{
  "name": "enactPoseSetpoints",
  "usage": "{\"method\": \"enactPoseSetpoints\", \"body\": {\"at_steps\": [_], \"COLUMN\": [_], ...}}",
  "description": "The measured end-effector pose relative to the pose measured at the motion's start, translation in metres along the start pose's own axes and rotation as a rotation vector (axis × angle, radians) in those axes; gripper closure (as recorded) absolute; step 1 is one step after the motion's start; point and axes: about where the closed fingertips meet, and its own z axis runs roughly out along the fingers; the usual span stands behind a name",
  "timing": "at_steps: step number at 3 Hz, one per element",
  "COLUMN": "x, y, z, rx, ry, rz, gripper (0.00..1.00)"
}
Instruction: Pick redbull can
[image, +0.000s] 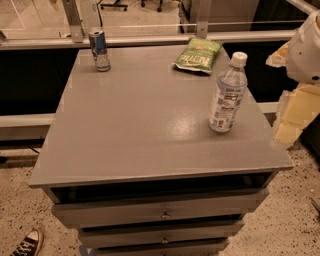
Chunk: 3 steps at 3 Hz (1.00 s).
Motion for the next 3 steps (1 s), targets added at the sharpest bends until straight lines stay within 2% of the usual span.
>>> {"method": "enactPoseSetpoints", "body": {"at_steps": [1,2,3], "x": [0.000,-0.014,-0.052], "y": [0.000,-0.002,-0.011], "z": [0.000,0.005,0.016], "rx": [0.000,-0.002,0.013], "ry": [0.000,-0.031,-0.060], "rz": [0.000,-0.024,-0.071], "gripper": [0.00,0.00,0.00]}}
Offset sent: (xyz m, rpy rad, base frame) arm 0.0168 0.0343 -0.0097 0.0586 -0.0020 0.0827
